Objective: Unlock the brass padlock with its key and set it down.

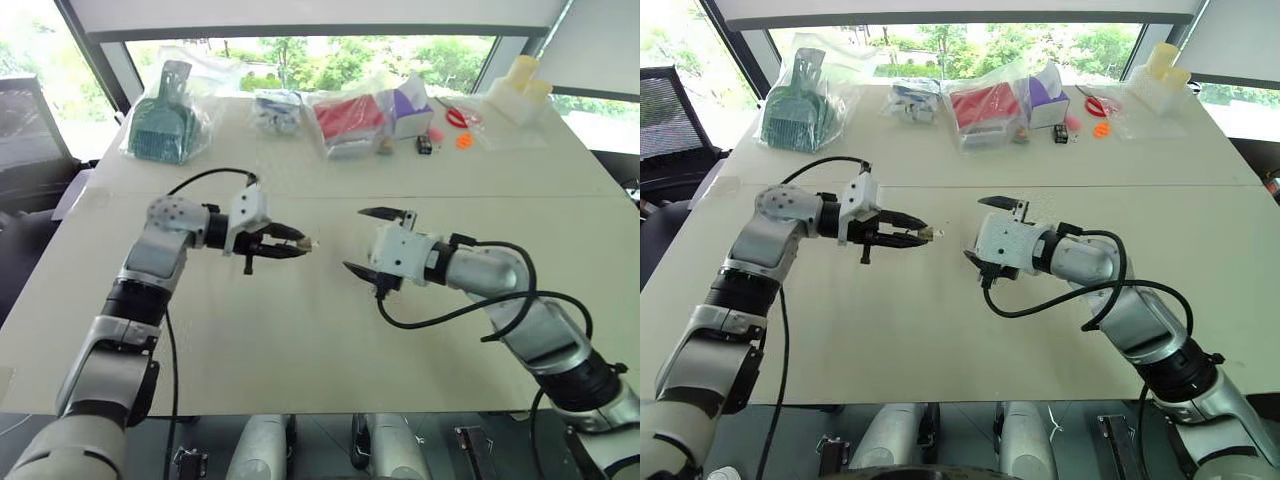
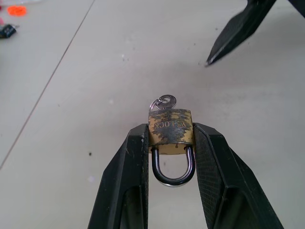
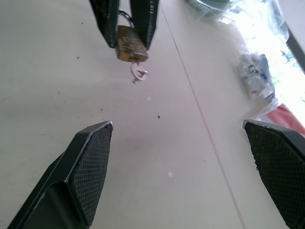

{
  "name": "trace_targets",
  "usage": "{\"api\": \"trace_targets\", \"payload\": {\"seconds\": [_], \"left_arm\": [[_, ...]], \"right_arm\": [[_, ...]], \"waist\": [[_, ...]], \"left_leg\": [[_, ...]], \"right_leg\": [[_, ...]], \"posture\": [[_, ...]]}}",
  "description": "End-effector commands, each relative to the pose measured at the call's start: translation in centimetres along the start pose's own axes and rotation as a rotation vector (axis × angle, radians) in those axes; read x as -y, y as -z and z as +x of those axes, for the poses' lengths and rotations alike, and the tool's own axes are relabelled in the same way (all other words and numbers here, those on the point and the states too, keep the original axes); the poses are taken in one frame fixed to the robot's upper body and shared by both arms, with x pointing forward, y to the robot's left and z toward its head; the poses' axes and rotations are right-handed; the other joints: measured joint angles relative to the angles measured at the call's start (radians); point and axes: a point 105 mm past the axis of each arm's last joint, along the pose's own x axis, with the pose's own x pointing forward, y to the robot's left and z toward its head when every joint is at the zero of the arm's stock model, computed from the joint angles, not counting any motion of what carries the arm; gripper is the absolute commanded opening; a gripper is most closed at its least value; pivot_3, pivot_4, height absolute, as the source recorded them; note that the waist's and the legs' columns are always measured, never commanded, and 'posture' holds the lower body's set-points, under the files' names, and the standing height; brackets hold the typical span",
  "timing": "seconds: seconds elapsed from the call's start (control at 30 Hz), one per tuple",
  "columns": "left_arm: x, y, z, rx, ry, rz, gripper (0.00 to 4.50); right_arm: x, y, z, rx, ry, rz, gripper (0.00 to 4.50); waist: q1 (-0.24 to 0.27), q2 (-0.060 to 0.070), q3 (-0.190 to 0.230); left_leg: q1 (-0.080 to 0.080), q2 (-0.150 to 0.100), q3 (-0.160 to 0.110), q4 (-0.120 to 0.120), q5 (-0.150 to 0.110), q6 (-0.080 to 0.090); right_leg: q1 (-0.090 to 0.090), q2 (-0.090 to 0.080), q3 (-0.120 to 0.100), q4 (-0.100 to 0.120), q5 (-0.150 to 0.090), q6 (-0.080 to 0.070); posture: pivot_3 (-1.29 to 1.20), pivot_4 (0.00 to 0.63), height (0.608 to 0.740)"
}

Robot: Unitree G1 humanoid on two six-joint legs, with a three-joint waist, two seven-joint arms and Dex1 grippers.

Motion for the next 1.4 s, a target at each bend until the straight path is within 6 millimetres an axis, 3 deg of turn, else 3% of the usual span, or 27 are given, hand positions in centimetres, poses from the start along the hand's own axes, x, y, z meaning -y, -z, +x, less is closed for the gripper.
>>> {"api": "trace_targets", "payload": {"seconds": [0.03,0.47,0.57,0.8,1.07,1.2,1.4], "left_arm": [[-0.5,-1.4,0.0,0.029,-0.003,0.037,0.75],[-0.7,-2.0,0.7,0.062,0.011,0.038,0.75],[-0.6,-2.0,0.7,0.067,0.013,0.037,0.75],[-0.4,-2.1,0.8,0.072,0.013,0.039,0.75],[-0.1,-2.3,1.2,0.063,0.011,0.106,0.75],[0.0,-2.7,1.5,0.053,0.004,0.226,0.75],[0.3,-2.9,2.0,0.019,-0.007,0.505,0.75]], "right_arm": [[1.2,-1.5,0.5,0.052,0.068,-0.131,4.5],[1.1,-1.9,2.2,0.061,0.099,-0.236,4.5],[0.9,-1.9,2.4,0.06,0.094,-0.25,3.58],[0.9,-2.2,2.6,0.076,0.088,-0.256,0.04],[0.9,-2.5,2.8,0.094,0.059,-0.235,0.04],[1.1,-2.7,2.9,0.109,0.009,-0.127,0.04],[0.7,-2.5,2.6,0.092,-0.222,0.1,0.04]], "waist": [[-0.001,0.0,0.0],[-0.01,0.0,0.0],[-0.013,0.0,0.0],[-0.025,0.0,0.0],[-0.024,0.0,0.0],[-0.024,0.0,0.0],[-0.023,0.0,0.0]], "left_leg": [[0.0,0.0,0.001,0.0,0.0,0.0],[0.0,0.0,0.002,0.0,0.0,0.0],[0.0,0.0,0.002,0.0,0.0,0.0],[0.0,0.0,0.001,0.0,0.0,0.0],[0.0,0.0,0.001,0.0,0.0,0.0],[0.0,0.0,0.001,0.0,0.0,0.0],[0.0,0.0,0.001,0.0,0.0,0.0]], "right_leg": [[0.0,0.0,0.0,0.0,0.0,0.0],[0.0,0.001,0.0,0.001,0.0,0.0],[0.0,0.001,0.0,0.001,0.0,0.0],[0.0,0.001,0.0,0.001,0.0,0.0],[0.0,0.001,0.0,0.001,0.0,0.0],[0.0,0.001,0.0,0.002,0.0,0.0],[0.0,0.001,0.0,0.001,0.0,0.0]], "posture": [[0.0,0.15,0.74],[0.0,0.15,0.74],[0.0,0.15,0.74],[0.0,0.15,0.74],[0.0,0.15,0.74],[0.0,0.15,0.74],[0.0,0.15,0.74]]}}
